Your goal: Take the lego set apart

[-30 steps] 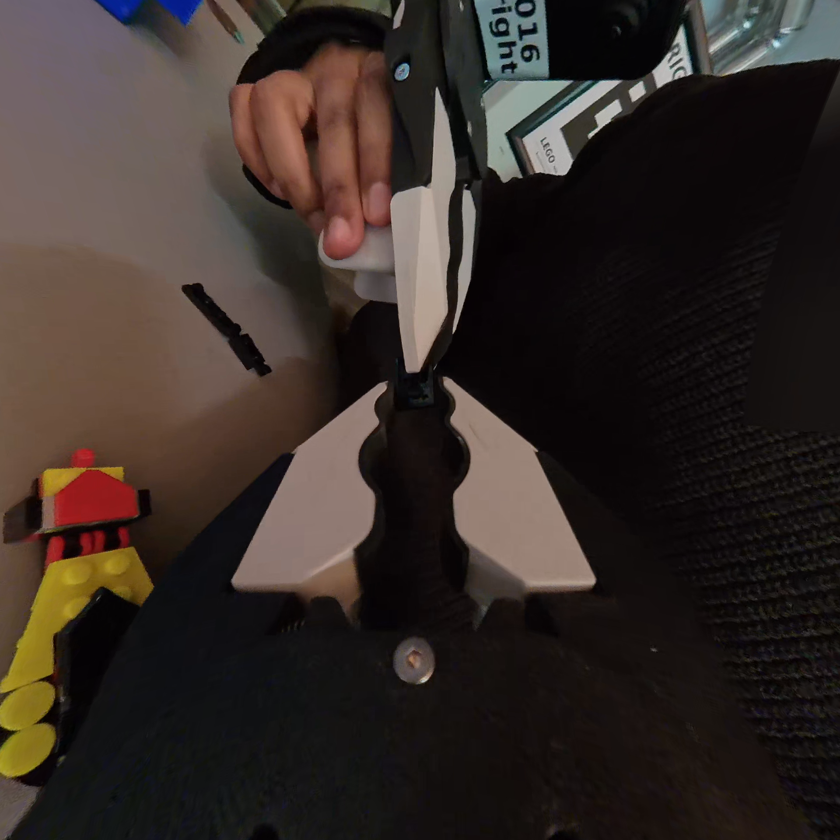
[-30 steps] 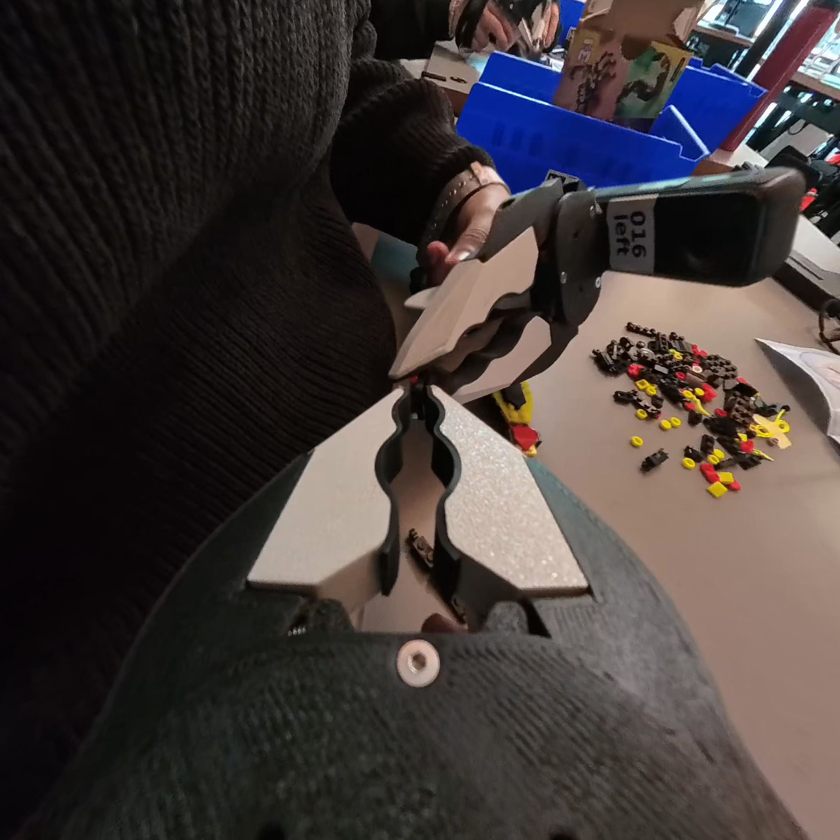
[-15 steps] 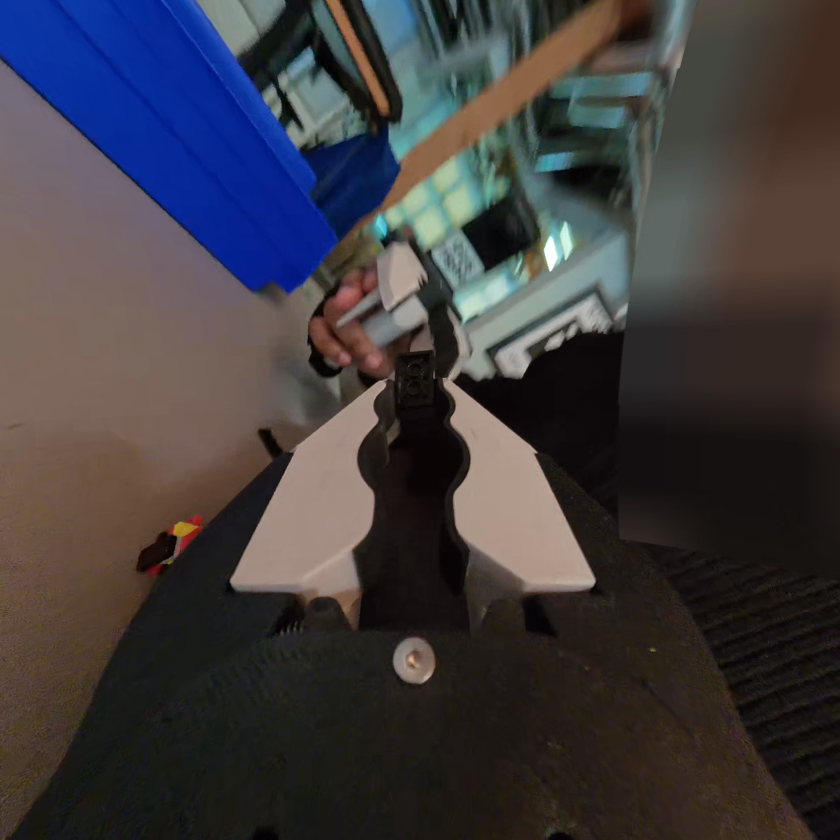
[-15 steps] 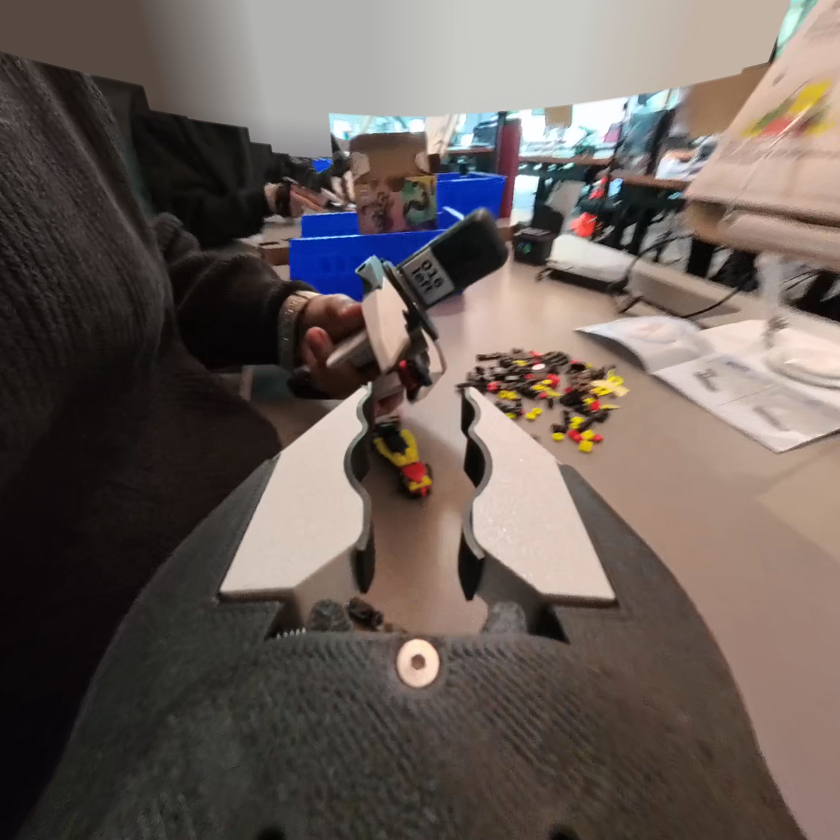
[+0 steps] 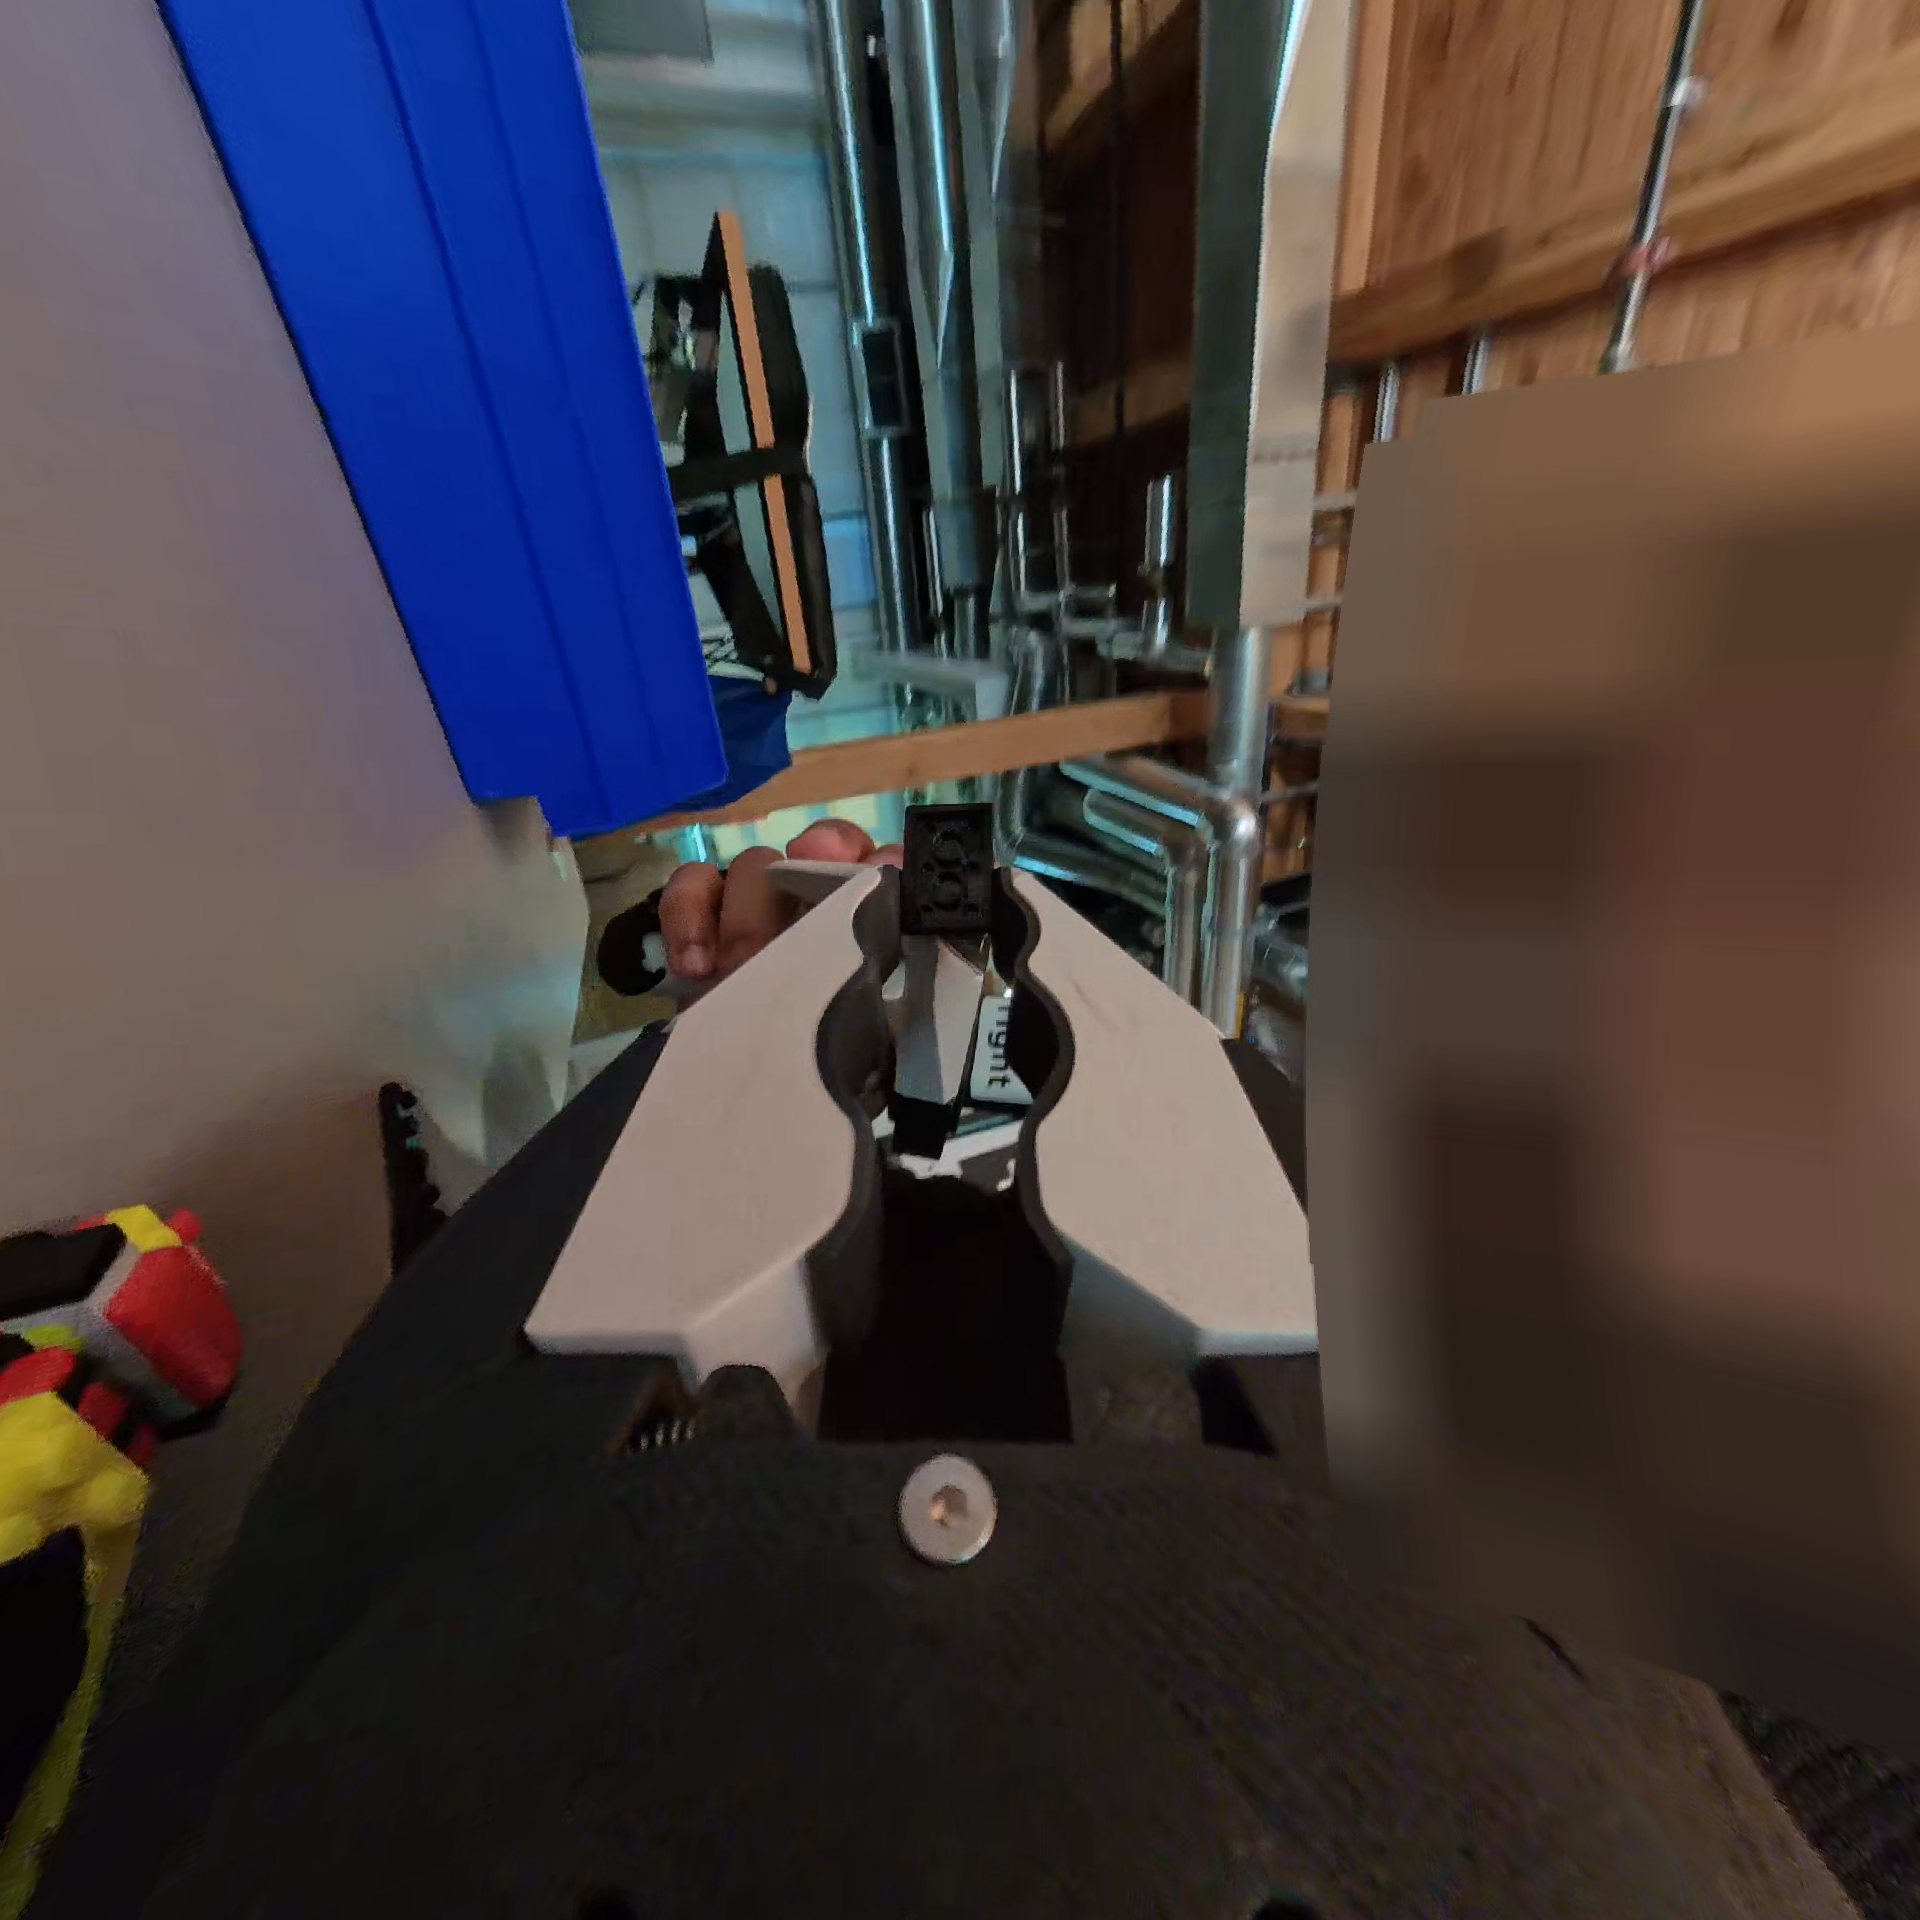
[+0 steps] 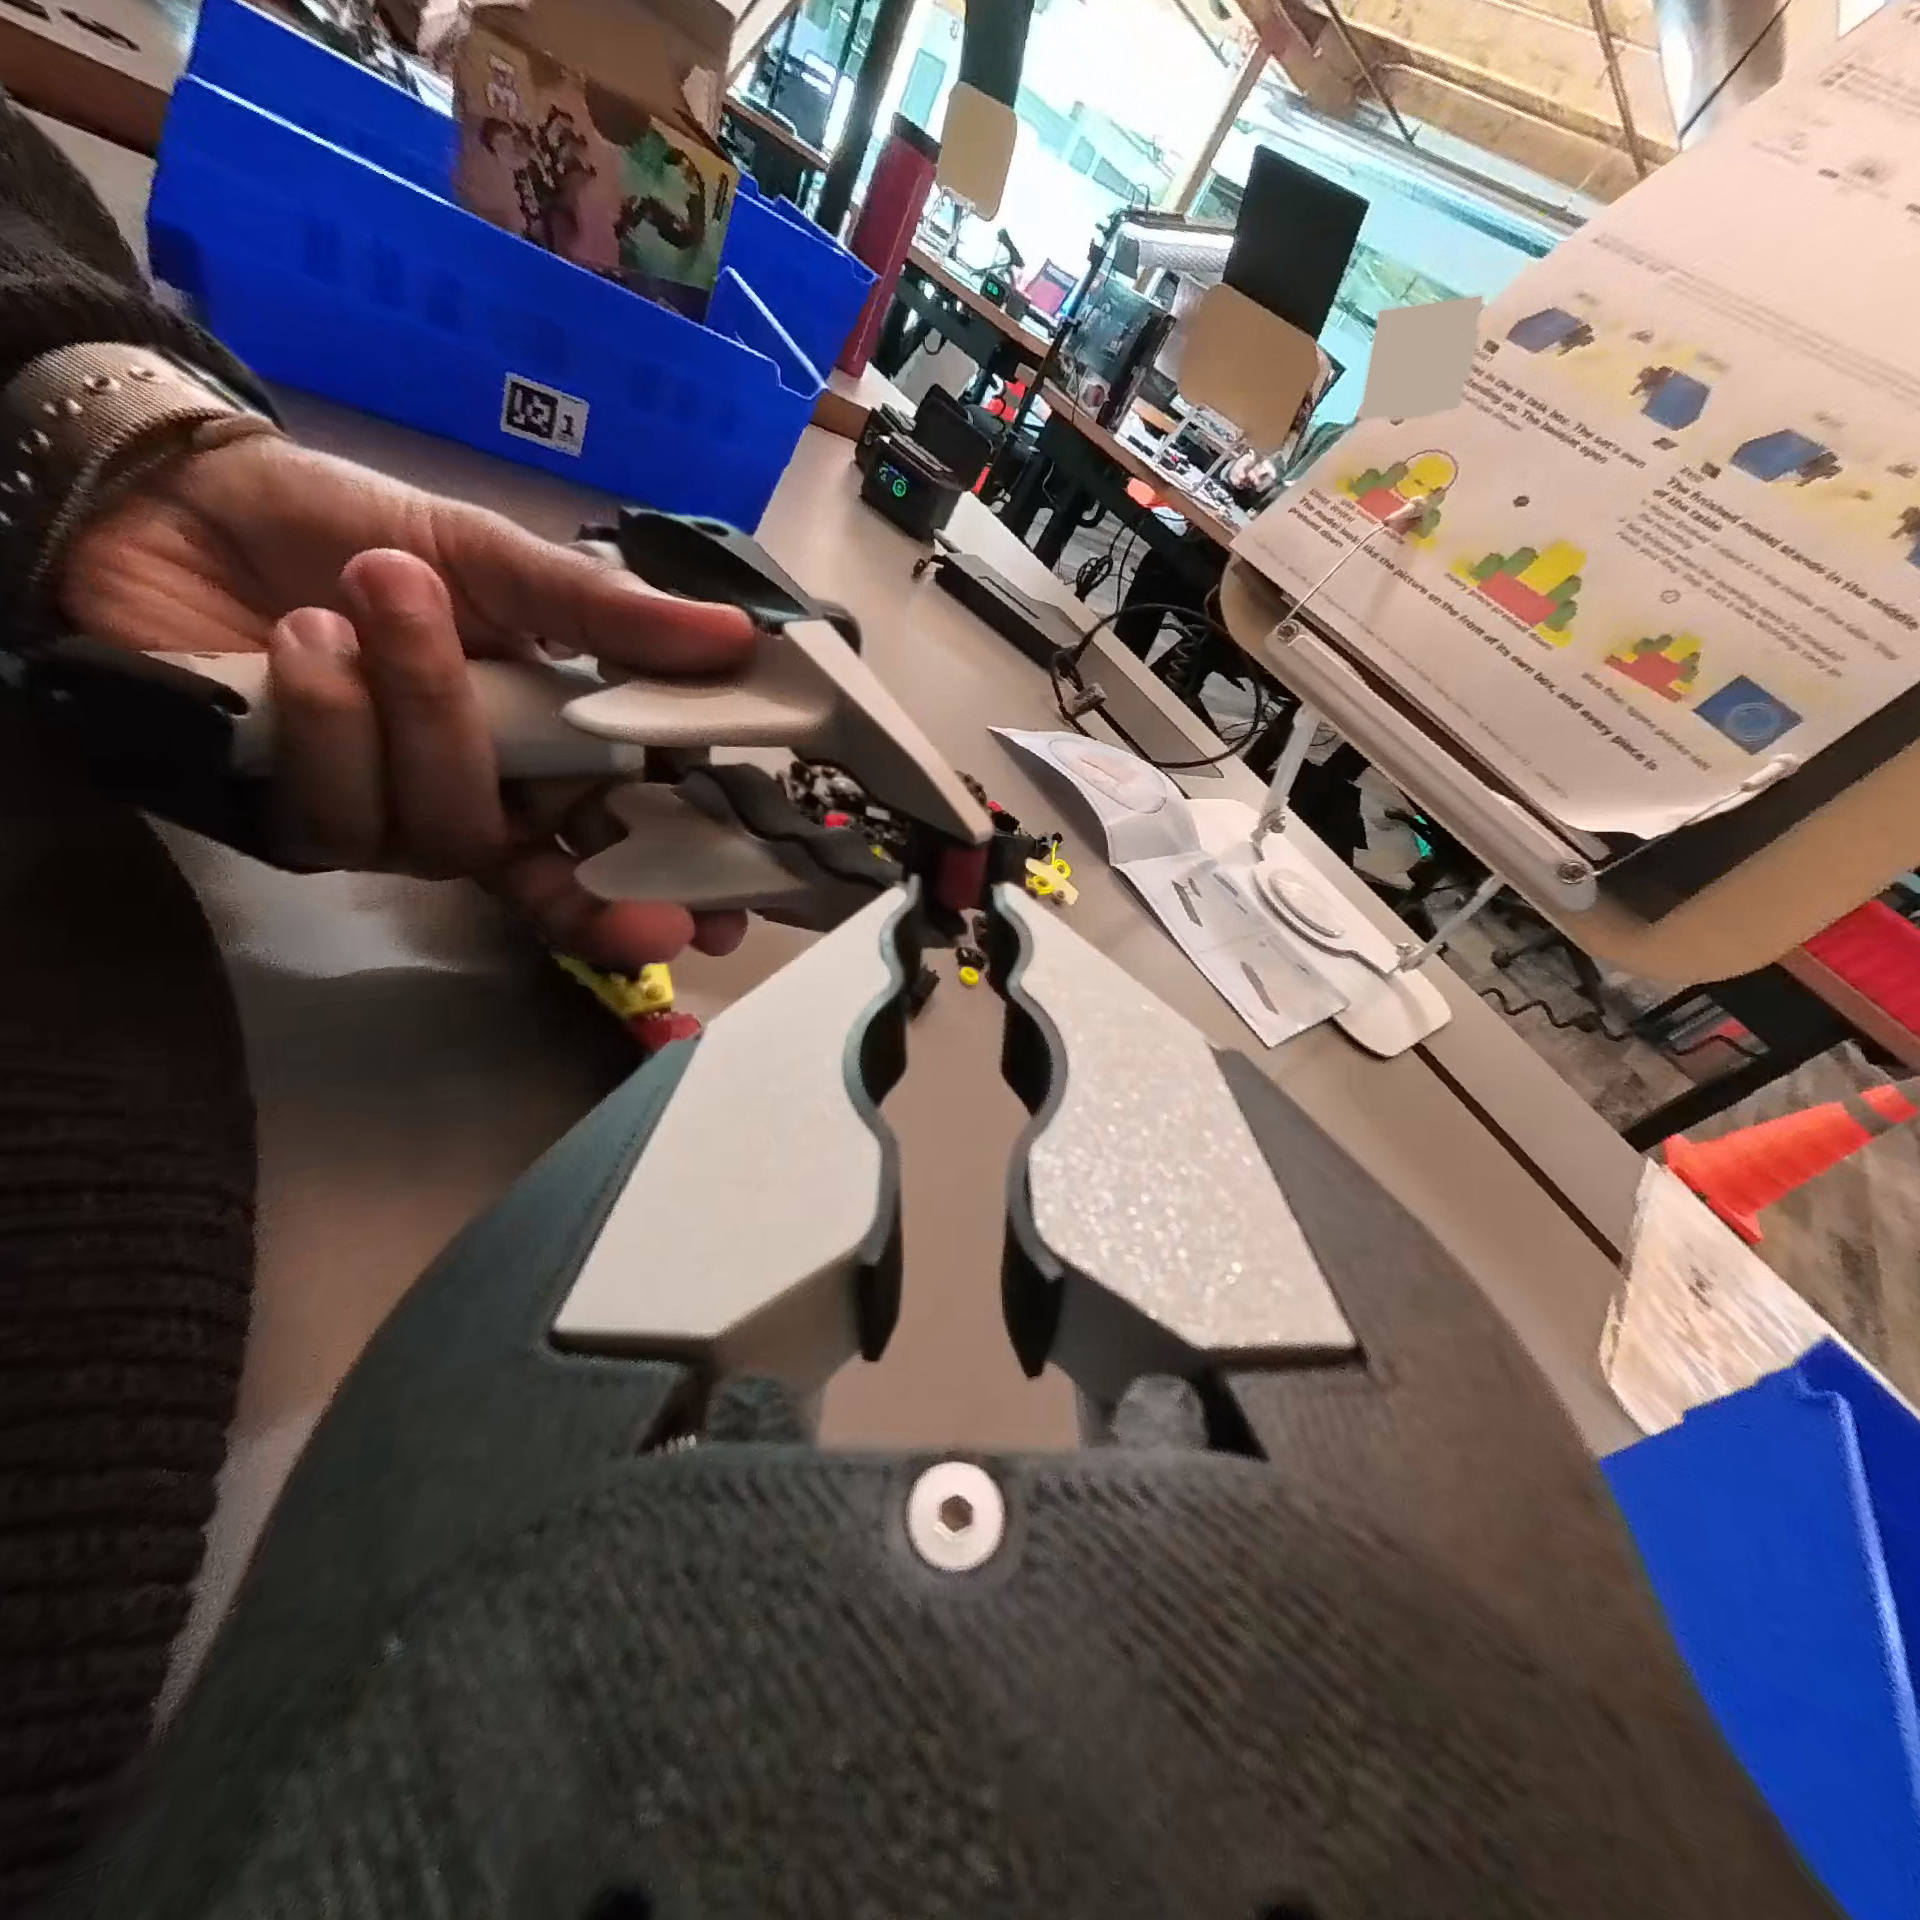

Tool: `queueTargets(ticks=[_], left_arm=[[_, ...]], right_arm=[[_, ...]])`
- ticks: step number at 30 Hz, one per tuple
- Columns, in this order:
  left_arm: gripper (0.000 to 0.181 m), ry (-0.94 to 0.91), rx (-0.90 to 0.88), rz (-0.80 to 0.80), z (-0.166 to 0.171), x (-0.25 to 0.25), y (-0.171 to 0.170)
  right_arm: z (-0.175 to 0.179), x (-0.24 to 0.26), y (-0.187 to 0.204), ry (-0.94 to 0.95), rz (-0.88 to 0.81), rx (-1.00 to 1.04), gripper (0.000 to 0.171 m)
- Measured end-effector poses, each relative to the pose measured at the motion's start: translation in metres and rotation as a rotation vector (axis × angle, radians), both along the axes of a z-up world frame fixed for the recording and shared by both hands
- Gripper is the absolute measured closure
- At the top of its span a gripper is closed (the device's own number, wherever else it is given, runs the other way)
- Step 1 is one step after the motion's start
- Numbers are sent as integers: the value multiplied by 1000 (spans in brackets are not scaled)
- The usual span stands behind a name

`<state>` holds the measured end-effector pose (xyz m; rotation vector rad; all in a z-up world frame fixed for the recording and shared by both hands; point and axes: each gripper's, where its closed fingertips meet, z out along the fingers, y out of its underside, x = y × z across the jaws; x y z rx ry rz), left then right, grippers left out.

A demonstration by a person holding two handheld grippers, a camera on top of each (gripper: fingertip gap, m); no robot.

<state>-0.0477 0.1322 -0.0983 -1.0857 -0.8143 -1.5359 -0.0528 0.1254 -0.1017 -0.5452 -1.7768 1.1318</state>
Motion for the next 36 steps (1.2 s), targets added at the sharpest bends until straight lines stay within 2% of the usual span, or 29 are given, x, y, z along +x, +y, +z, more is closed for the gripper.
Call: queueTargets(ticks=[4, 9, 11, 16, 20, 22, 27, 29, 31, 35, 36], left_arm=[[165, -59, 6, 22, -1, 3, 1], [164, -9, -6, 33, -2, 4, 2], [164, -21, -2, 36, -2, 5, 2], [164, 16, 19, 16, 2, 9, 3], [165, 82, 39, 0, 5, 11, 1], [165, 153, 45, -37, 6, 16, 0], [165, 427, 27, -110, 3, 29, -3], [166, 547, 10, -137, -1, 36, -4], [166, 640, -7, -141, -5, 40, -4], [166, 717, -15, -171, -10, 47, -4], [166, 725, -15, -177, -11, 48, -4]], right_arm=[[-3, -1, 0, -20, -16, 10, 165], [-3, -3, 3, -61, -25, -51, 163], [-4, -2, 1, -75, -14, -66, 168], [-2, -2, 0, -142, 15, -211, 171], [3, -3, 8, -196, 39, -393, 164], [3, 0, 12, -286, 99, -543, 156], [12, 17, 16, -632, 392, -1070, 140], [16, 22, 16, -706, 476, -1184, 146], [15, 27, 9, -744, 518, -1172, 151], [-4, 31, -5, -806, 472, -1028, 138], [-4, 32, -6, -807, 474, -1019, 140]])
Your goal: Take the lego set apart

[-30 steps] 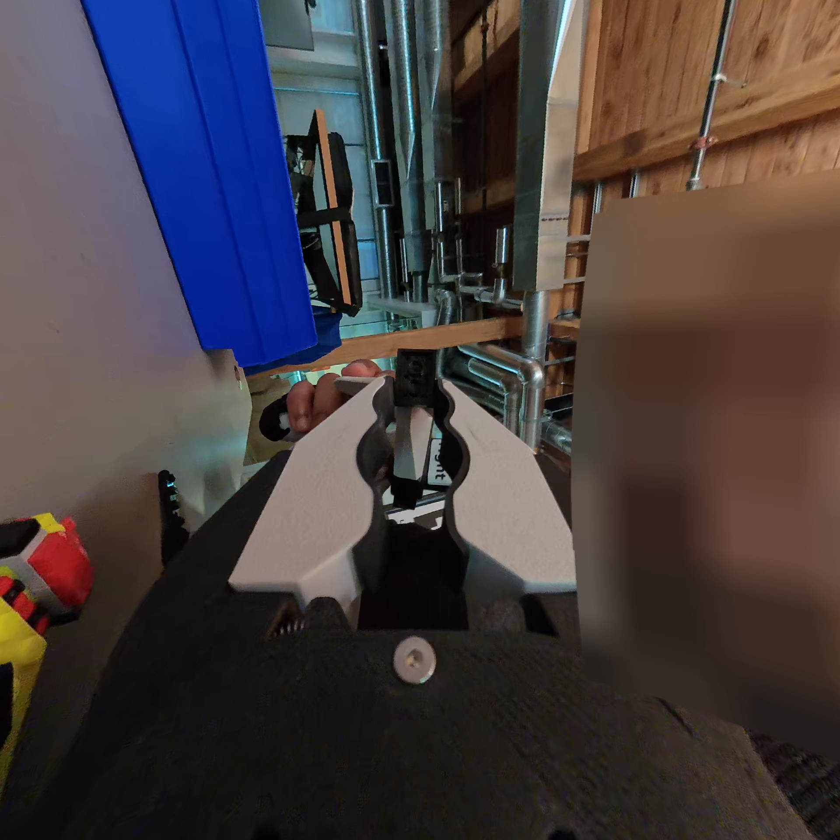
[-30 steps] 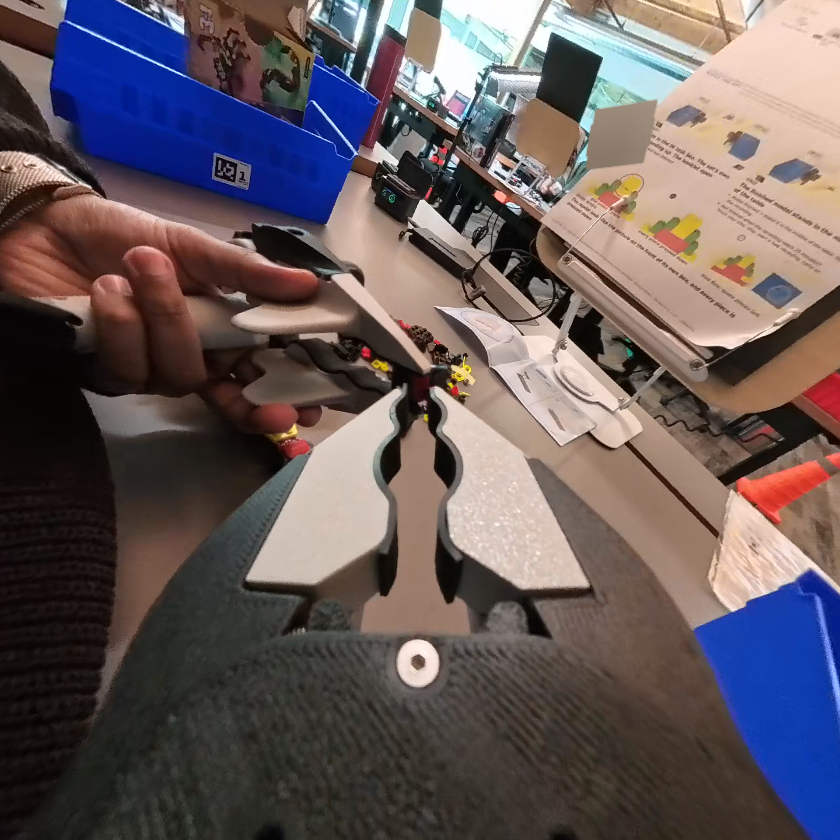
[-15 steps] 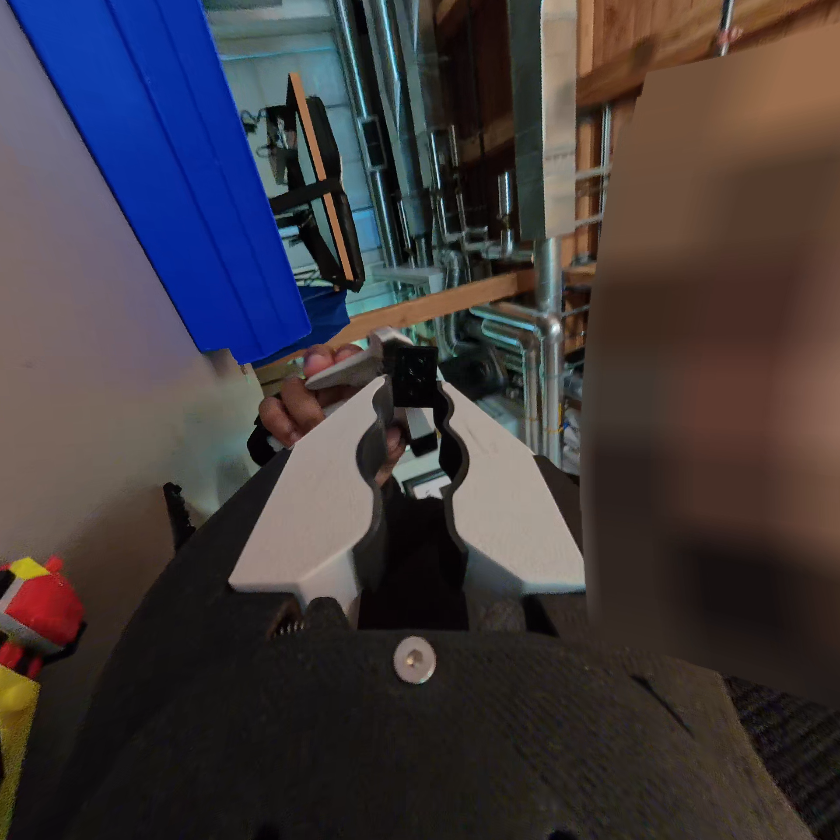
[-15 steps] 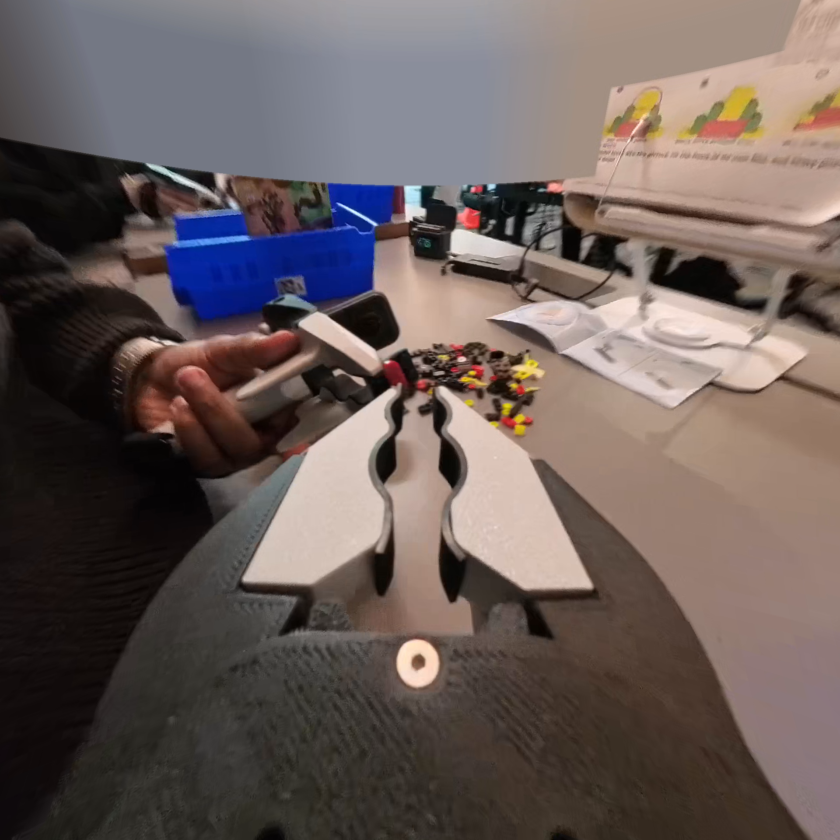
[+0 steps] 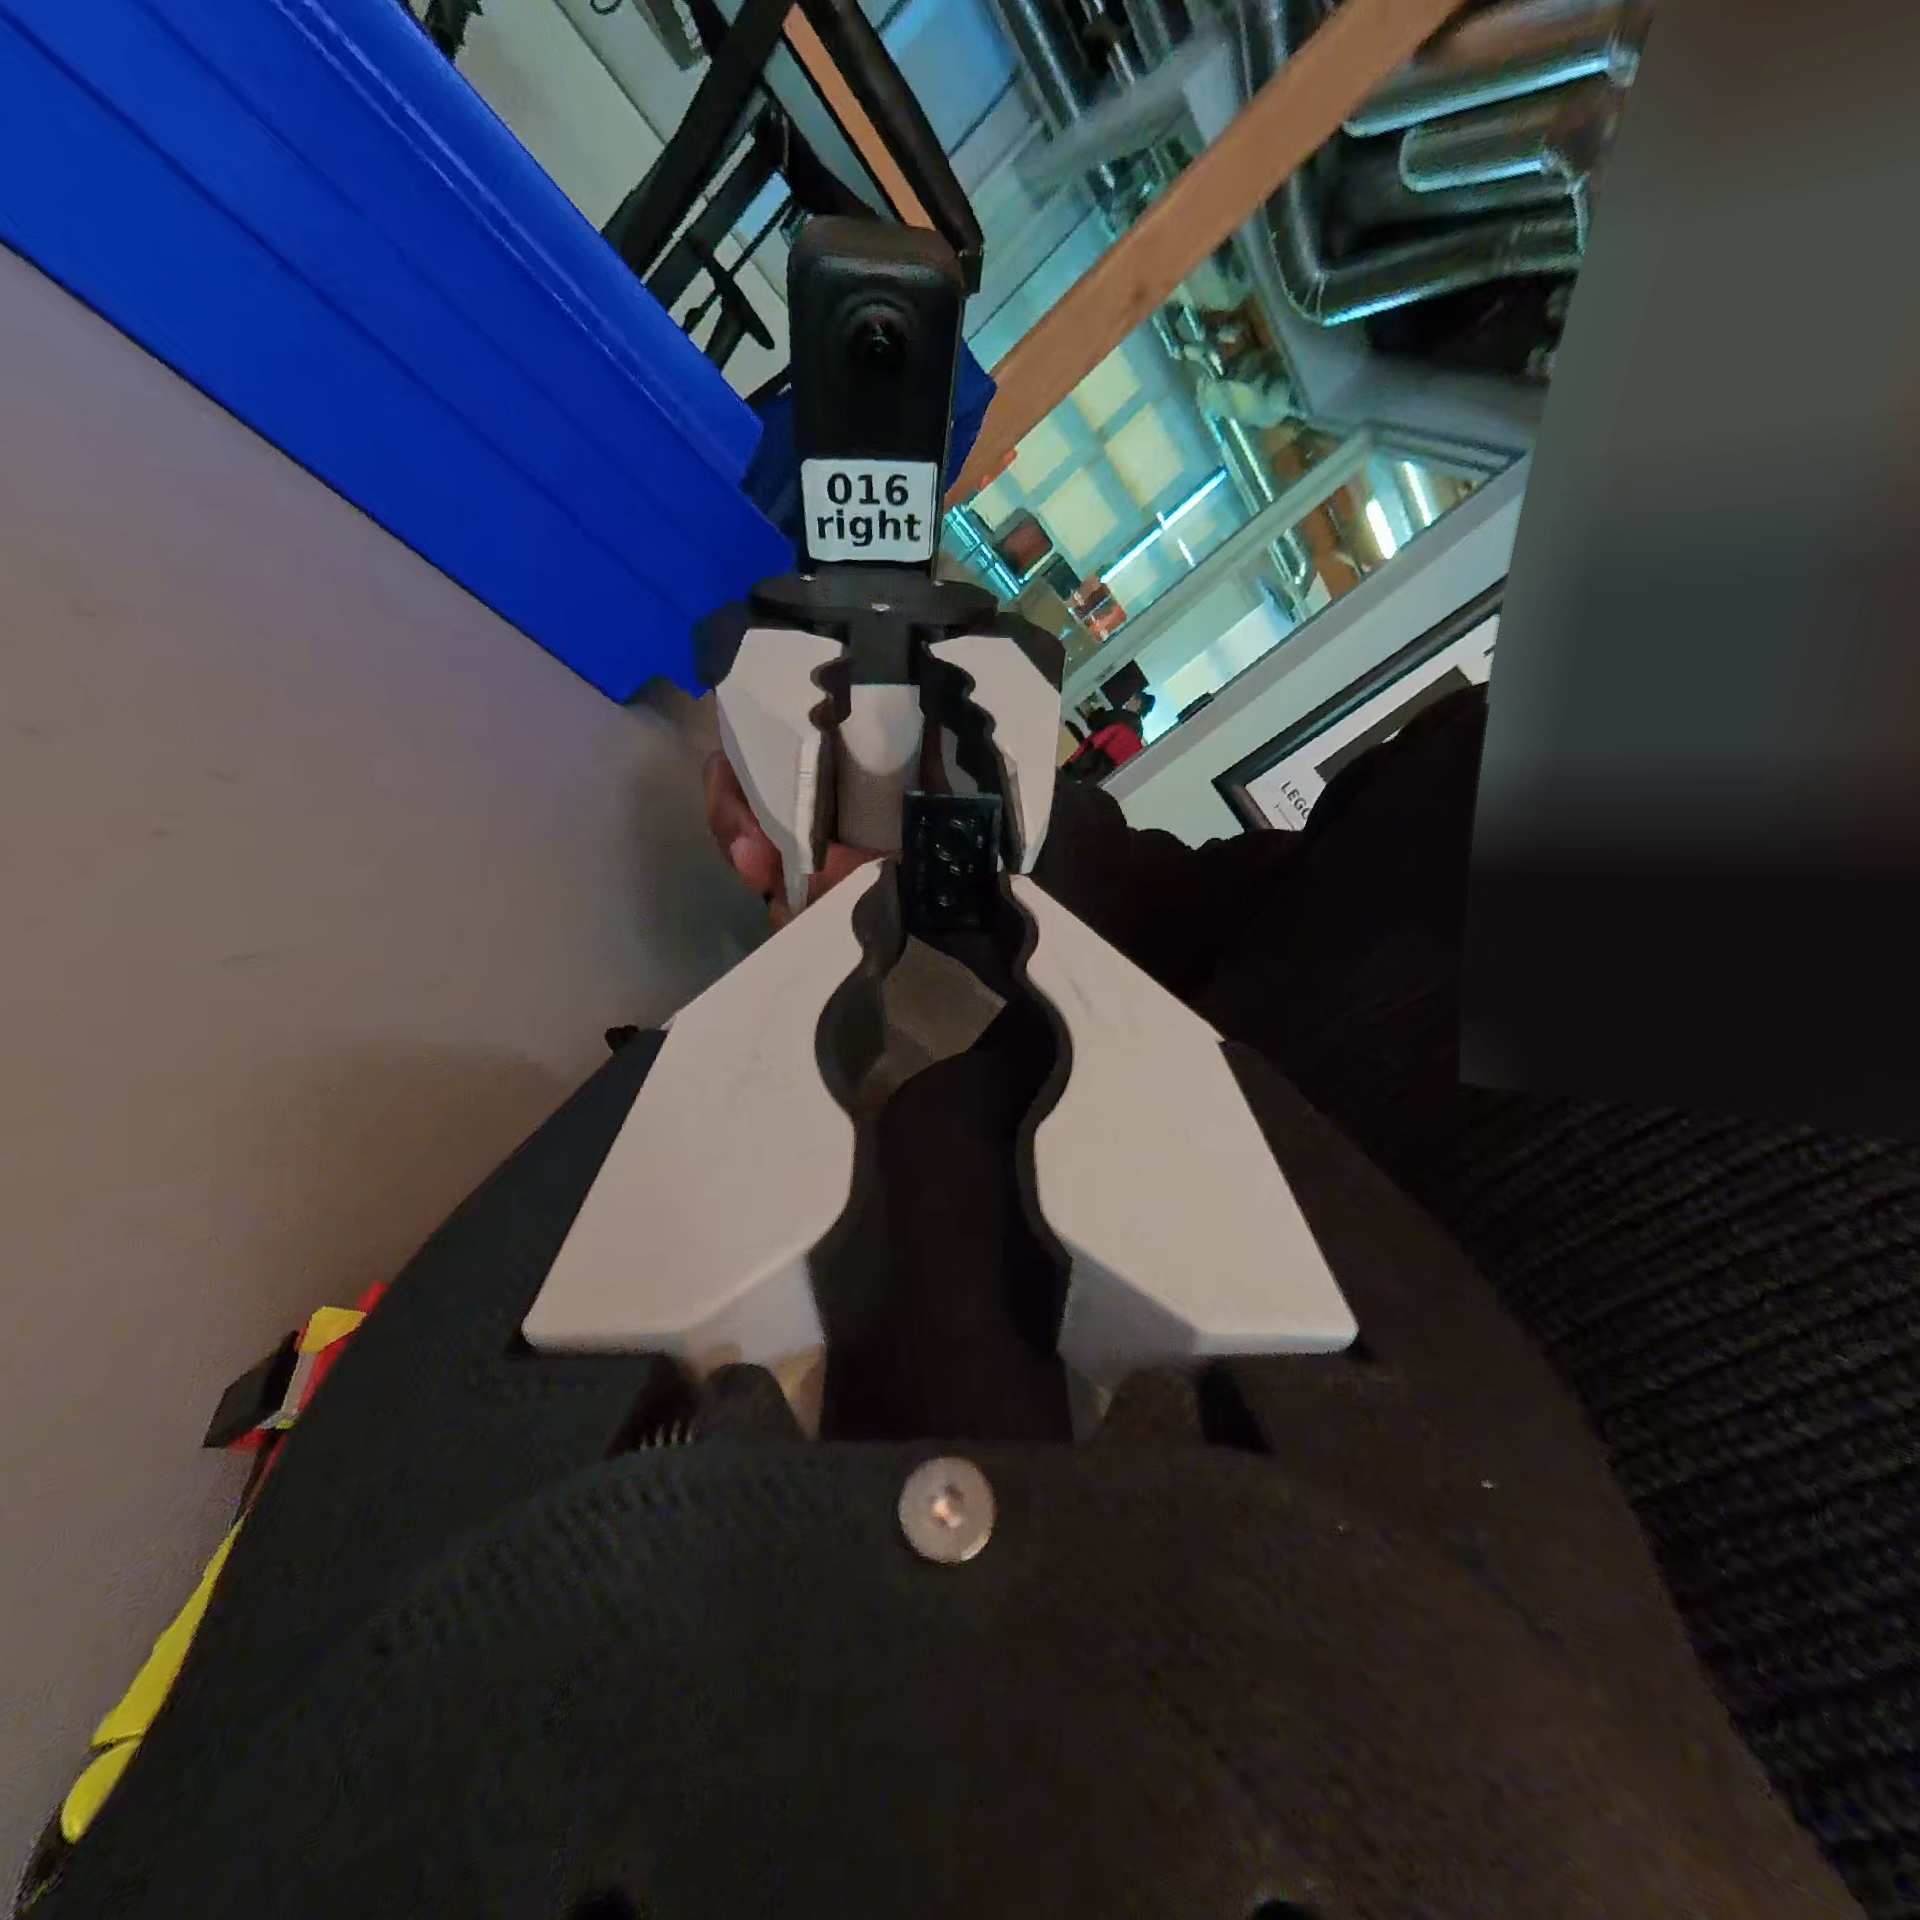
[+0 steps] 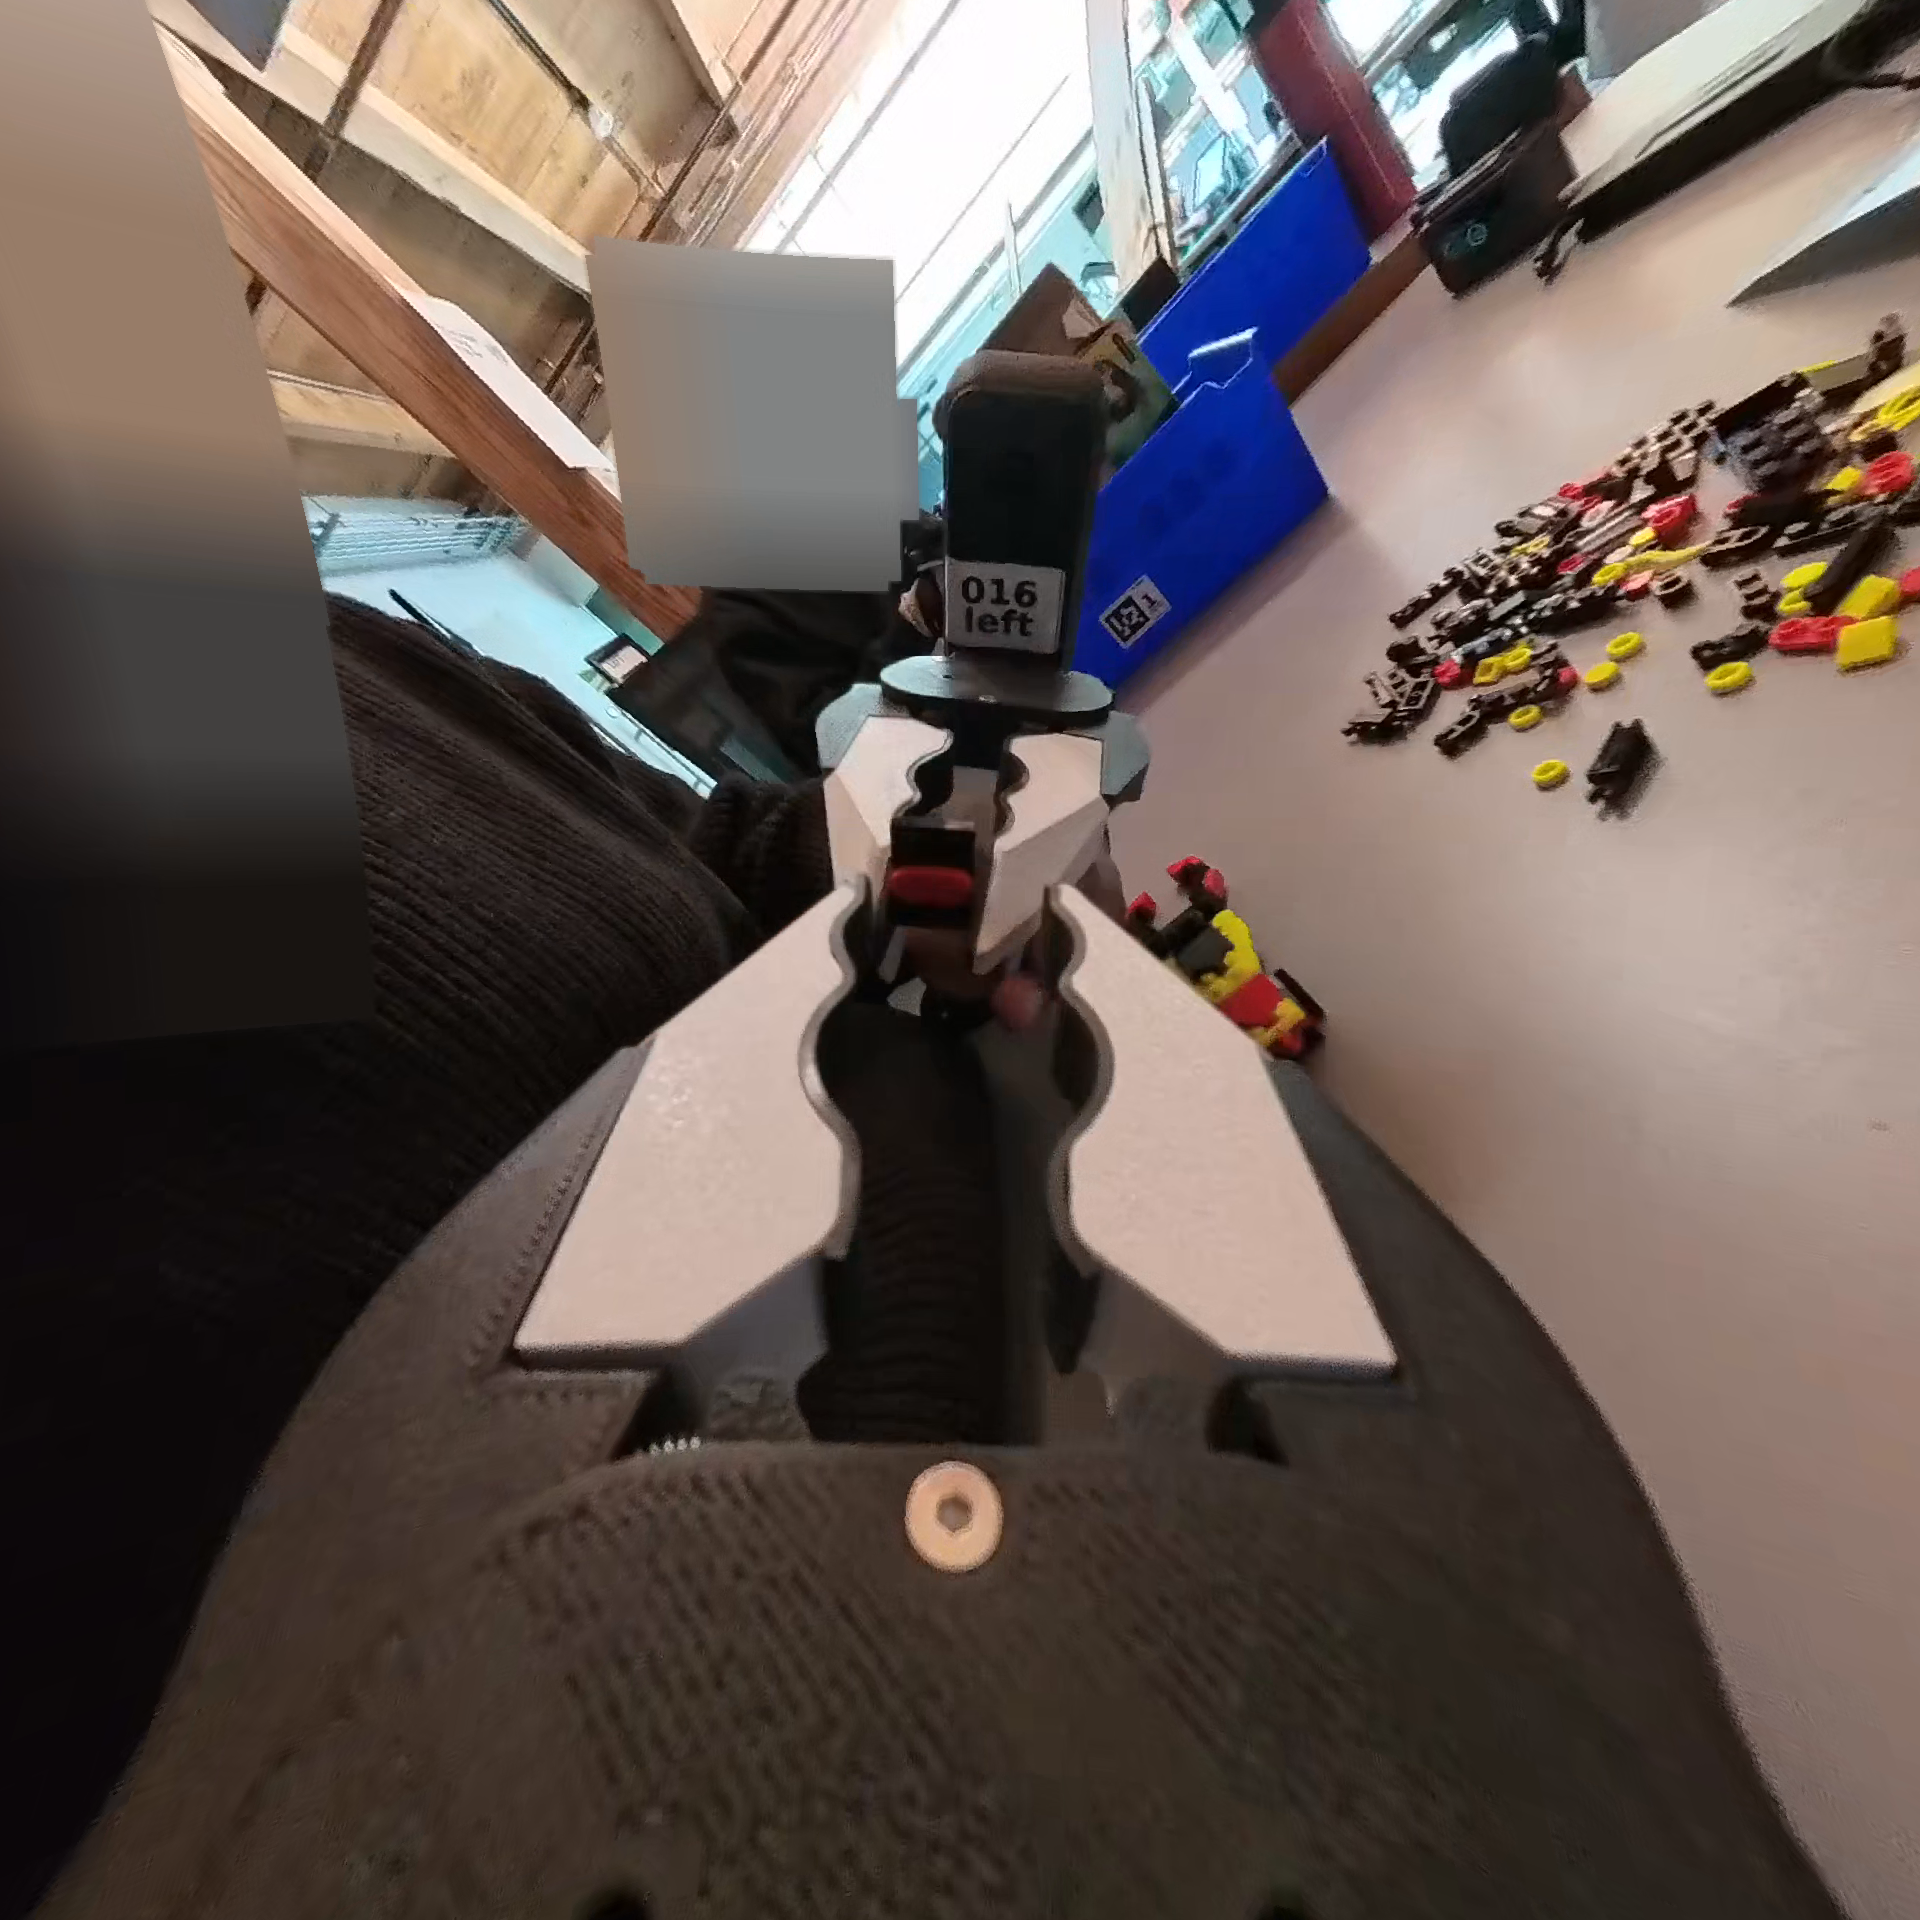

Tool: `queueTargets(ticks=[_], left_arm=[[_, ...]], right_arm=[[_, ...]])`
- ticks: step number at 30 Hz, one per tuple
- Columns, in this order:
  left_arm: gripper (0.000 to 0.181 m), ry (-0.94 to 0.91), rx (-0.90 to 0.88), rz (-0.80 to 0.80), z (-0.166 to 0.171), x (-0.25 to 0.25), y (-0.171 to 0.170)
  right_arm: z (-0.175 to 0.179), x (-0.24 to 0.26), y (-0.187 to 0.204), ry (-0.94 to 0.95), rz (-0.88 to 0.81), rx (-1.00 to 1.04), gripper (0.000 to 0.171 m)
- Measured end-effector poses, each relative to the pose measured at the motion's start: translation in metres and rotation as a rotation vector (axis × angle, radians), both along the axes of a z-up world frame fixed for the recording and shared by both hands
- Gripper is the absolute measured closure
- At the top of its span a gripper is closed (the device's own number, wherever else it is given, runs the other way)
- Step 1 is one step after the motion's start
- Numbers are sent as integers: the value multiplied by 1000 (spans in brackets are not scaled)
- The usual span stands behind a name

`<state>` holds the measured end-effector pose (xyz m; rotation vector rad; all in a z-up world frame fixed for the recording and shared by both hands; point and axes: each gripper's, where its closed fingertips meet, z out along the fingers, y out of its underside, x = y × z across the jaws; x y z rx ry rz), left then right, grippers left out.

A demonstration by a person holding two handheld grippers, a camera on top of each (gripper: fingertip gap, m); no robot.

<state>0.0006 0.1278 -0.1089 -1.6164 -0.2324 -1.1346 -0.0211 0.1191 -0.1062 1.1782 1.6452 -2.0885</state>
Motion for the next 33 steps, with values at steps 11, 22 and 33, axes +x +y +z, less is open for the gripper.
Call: queueTargets(ticks=[11, 22, 33], left_arm=[[166, 86, -28, -16, -8, 5, -1], [122, -298, -91, -103, -5, -2, -5], [155, -363, -179, -162, -17, 7, -8]], right_arm=[[0, 5, -5, 18, 31, 25, 157], [-4, 2, 3, 329, -60, 437, 158], [-18, 15, -12, 735, -9, 882, 157]])
